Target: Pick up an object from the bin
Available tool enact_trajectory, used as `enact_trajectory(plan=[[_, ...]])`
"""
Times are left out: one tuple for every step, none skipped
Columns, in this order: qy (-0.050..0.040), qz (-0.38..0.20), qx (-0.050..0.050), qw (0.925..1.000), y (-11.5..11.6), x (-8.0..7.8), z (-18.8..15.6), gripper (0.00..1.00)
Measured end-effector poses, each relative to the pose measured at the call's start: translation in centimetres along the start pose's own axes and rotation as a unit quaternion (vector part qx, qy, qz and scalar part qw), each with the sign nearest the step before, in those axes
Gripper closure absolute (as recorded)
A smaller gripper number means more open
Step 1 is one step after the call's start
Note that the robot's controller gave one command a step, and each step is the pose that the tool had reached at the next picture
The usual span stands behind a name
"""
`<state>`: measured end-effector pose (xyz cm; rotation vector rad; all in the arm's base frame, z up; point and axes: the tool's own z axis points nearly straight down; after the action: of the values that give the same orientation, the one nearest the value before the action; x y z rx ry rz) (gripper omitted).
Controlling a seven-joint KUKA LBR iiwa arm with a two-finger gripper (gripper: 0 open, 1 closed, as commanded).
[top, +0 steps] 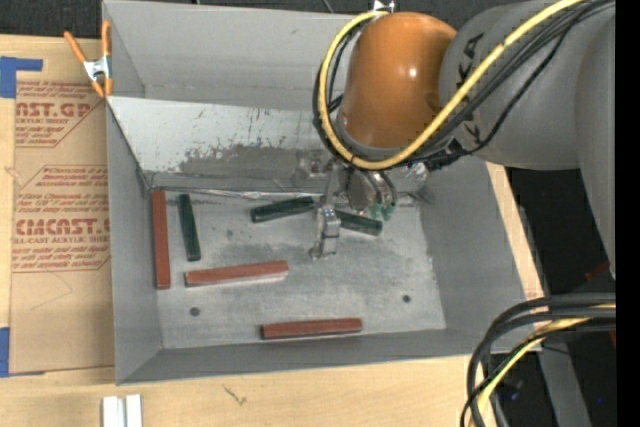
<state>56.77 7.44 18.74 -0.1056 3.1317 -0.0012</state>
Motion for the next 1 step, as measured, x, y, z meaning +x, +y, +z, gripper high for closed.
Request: enact_trajectory(plan=[[0.0002, -0.084, -0.001, 0.9964, 2.46, 0.53, 5.69, 0.00]])
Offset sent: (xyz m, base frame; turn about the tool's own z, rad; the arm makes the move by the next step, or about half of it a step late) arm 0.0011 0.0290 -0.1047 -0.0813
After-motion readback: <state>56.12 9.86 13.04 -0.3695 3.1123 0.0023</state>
